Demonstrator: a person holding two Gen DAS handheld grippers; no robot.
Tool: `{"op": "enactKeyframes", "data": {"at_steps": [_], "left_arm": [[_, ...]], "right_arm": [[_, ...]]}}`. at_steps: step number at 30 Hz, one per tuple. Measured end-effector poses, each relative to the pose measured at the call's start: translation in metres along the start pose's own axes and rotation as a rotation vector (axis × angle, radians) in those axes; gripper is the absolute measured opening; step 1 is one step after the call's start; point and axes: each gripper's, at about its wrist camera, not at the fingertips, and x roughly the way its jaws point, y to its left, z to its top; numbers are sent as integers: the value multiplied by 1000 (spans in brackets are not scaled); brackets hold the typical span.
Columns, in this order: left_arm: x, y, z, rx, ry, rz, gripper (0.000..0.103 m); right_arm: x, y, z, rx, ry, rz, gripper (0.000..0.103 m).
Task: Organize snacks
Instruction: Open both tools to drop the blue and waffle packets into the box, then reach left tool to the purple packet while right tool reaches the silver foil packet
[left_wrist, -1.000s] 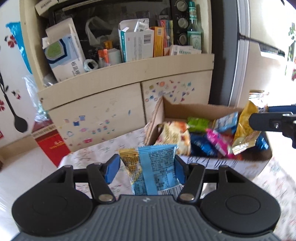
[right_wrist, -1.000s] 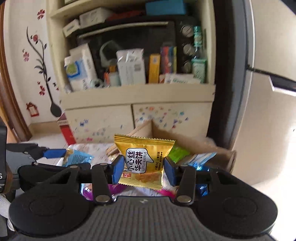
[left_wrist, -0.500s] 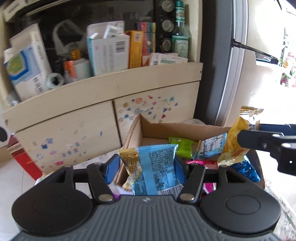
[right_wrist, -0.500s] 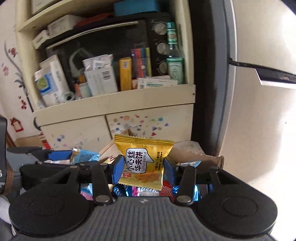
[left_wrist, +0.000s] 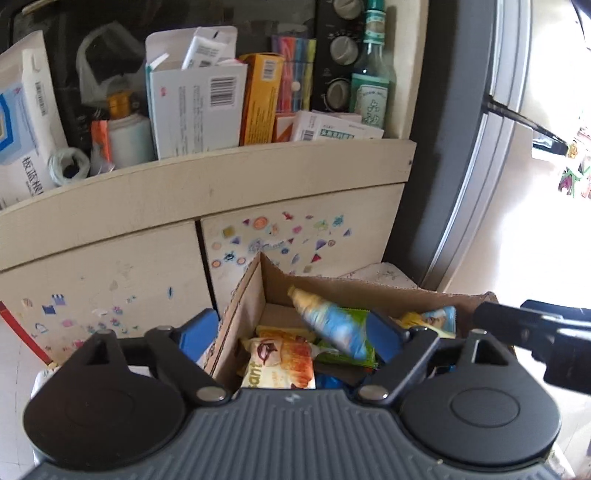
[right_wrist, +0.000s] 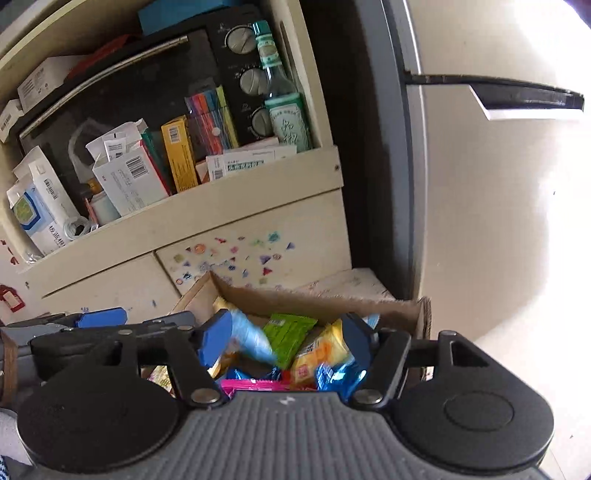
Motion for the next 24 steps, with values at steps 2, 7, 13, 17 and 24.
{"op": "enactKeyframes", "data": {"at_steps": [2, 7, 13, 17, 24], "left_arm": [[-2, 2, -1, 6, 6, 10, 88], [-10, 12, -6, 17, 30, 28, 89], [-23, 29, -12, 36, 54, 46, 89], [-29, 40, -17, 52, 69, 59, 90], [-31, 56, -36, 79, 129, 78, 90]], "right_arm": [[-1, 2, -1, -13, 6, 2, 74], [-4, 9, -6, -32, 42, 55, 77], [-8, 29, -16, -130, 81, 105, 77], [-11, 41, -23, -208, 103, 144, 77], [-15, 59, -40, -319, 160, 210, 77]]}}
